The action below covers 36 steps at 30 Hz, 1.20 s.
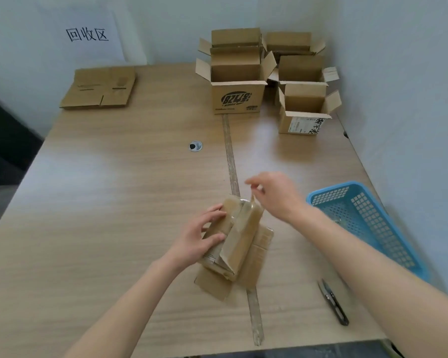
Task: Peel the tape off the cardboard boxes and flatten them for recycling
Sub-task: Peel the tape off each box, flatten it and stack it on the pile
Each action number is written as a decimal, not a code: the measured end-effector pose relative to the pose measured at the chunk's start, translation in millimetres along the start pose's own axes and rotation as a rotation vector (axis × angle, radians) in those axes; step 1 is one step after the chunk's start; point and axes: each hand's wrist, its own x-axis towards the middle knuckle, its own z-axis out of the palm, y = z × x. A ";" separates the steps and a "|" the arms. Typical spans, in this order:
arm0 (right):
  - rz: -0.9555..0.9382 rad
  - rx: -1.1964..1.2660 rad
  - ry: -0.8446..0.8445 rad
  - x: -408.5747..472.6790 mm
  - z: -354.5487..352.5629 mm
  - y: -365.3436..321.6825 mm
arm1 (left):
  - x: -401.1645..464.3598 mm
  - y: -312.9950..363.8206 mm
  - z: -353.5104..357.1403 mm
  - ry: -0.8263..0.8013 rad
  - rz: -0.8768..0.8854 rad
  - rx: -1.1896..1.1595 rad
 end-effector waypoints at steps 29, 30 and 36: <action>-0.047 0.221 -0.111 -61.5 34.8 26.9 | 27.9 41.4 -36.4 -0.418 -0.142 0.615; -0.024 0.259 -0.085 -62.6 36.8 27.0 | 25.3 45.5 -27.5 -0.371 -0.143 0.570; 0.232 0.290 0.020 -61.2 48.3 19.7 | -4.6 31.1 35.0 -0.112 -0.061 0.875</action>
